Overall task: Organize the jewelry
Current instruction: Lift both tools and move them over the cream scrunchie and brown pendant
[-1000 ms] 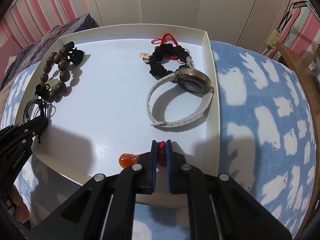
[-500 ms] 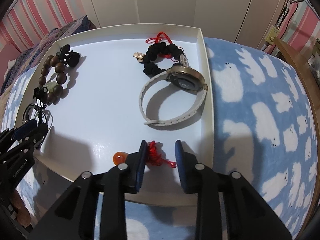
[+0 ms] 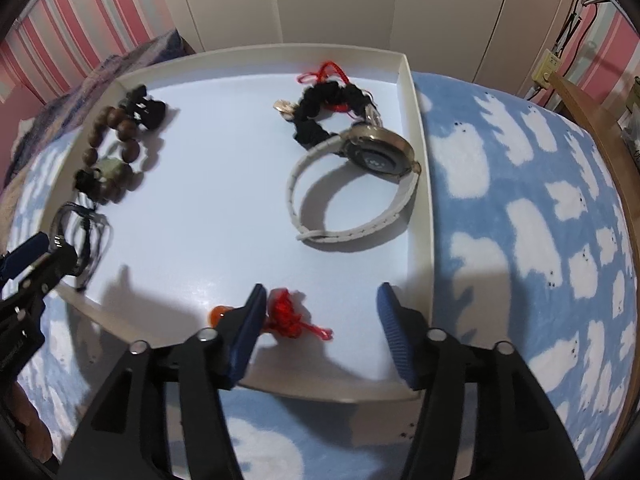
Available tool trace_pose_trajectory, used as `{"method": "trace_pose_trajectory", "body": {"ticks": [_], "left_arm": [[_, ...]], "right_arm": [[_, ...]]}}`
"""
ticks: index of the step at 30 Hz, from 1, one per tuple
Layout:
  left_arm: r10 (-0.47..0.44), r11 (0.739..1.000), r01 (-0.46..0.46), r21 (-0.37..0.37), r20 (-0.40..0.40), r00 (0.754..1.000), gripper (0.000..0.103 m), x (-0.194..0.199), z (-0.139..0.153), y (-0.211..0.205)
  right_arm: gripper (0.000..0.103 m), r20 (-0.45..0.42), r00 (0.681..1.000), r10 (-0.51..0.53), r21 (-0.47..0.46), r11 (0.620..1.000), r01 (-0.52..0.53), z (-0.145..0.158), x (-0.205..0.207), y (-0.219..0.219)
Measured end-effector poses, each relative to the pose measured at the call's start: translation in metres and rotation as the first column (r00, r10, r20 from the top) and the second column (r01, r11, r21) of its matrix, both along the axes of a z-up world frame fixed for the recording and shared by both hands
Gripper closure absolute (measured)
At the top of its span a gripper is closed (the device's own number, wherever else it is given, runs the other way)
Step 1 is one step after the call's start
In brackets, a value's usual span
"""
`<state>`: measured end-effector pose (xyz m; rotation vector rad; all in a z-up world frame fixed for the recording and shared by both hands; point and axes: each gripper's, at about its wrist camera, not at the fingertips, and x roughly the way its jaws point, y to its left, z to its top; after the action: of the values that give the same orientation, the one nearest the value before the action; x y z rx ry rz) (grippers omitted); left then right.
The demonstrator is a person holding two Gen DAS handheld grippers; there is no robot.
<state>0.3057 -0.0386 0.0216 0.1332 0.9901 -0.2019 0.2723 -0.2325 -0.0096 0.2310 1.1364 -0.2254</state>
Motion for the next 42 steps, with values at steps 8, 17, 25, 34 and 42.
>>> {"method": "trace_pose_trajectory", "body": {"ticks": [8, 17, 25, 34, 42], "left_arm": [[0.020, 0.999, -0.018, -0.034, 0.080, 0.997, 0.013, -0.044, 0.038, 0.015], [0.027, 0.999, -0.021, -0.043, 0.136, 0.990, 0.003, -0.124, 0.054, 0.033], [0.049, 0.998, -0.045, -0.052, 0.075, 0.996, 0.003, -0.163, 0.028, 0.040], [0.057, 0.998, -0.057, -0.038, 0.010, 0.998, 0.003, -0.186, -0.010, 0.041], [0.056, 0.996, -0.056, -0.067, -0.005, 0.998, 0.008, -0.195, -0.017, 0.050]], "right_arm": [[0.022, 0.131, 0.991, 0.005, 0.002, 1.000, -0.005, 0.045, -0.036, 0.002], [0.022, 0.134, 0.990, 0.038, -0.037, 0.999, -0.033, 0.054, -0.115, 0.001], [0.022, 0.094, 0.995, 0.035, -0.074, 0.997, -0.028, 0.036, -0.170, -0.009], [0.022, 0.028, 0.999, 0.038, -0.073, 0.997, -0.036, 0.000, -0.190, -0.004], [0.022, 0.031, 0.999, 0.021, -0.074, 0.997, -0.019, -0.007, -0.199, -0.002]]}}
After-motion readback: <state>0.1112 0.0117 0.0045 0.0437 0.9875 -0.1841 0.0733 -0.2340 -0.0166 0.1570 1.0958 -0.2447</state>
